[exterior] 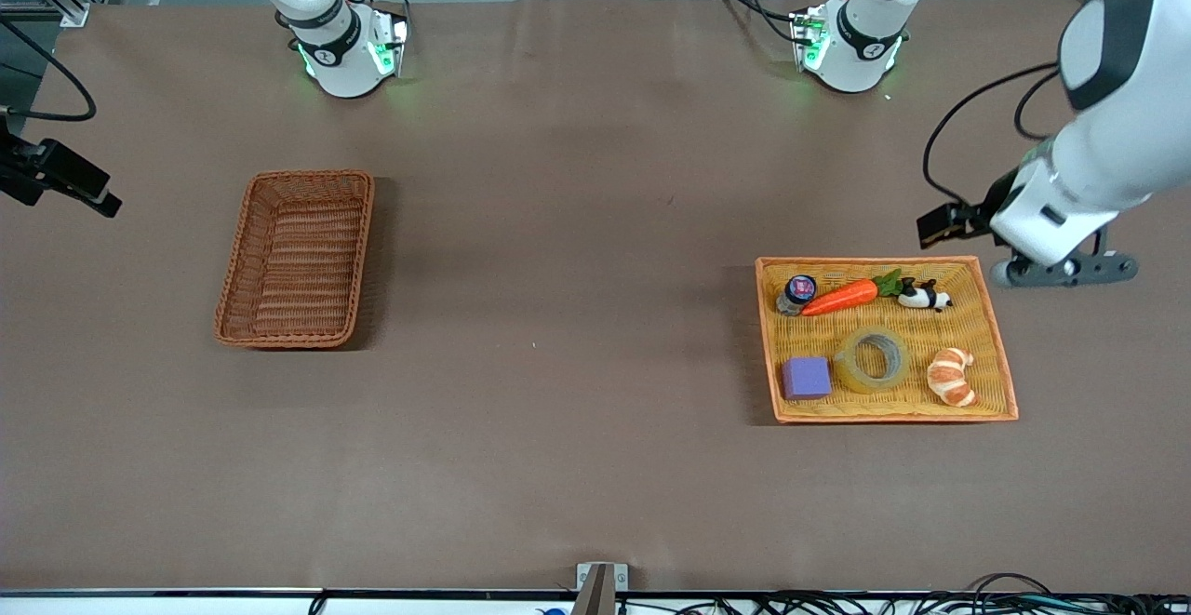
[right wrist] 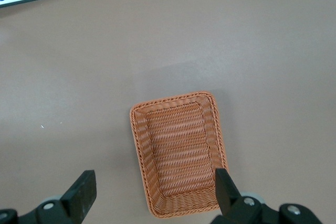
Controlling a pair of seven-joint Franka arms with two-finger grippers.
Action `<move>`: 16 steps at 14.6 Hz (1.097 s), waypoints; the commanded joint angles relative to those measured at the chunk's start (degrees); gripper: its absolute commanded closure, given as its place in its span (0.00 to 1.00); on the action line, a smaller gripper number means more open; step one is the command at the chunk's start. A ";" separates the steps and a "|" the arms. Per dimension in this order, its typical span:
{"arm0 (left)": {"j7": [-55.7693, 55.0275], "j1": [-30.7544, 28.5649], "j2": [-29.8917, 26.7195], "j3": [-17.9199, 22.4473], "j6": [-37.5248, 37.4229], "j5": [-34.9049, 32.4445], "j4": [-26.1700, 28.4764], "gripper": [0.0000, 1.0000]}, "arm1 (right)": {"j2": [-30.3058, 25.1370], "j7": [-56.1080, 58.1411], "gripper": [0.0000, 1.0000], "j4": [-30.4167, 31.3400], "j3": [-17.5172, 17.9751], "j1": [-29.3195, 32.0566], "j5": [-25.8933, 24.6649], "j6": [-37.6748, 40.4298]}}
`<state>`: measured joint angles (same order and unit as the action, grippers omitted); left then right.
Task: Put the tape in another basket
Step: 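Move the left gripper over the tape roll on the yellow tray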
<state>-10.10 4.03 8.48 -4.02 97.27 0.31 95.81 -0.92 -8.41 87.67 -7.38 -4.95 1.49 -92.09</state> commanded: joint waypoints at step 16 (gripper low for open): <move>0.96 -4.12 28.24 0.24 26.57 -8.66 -0.28 0.01 | -0.75 0.23 0.00 0.22 0.52 1.09 -0.26 0.51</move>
<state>-9.14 -0.32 35.94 -3.62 123.70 -7.18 95.32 -0.92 -8.41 87.62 -7.42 -4.68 1.49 -92.02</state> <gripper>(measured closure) 0.000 0.000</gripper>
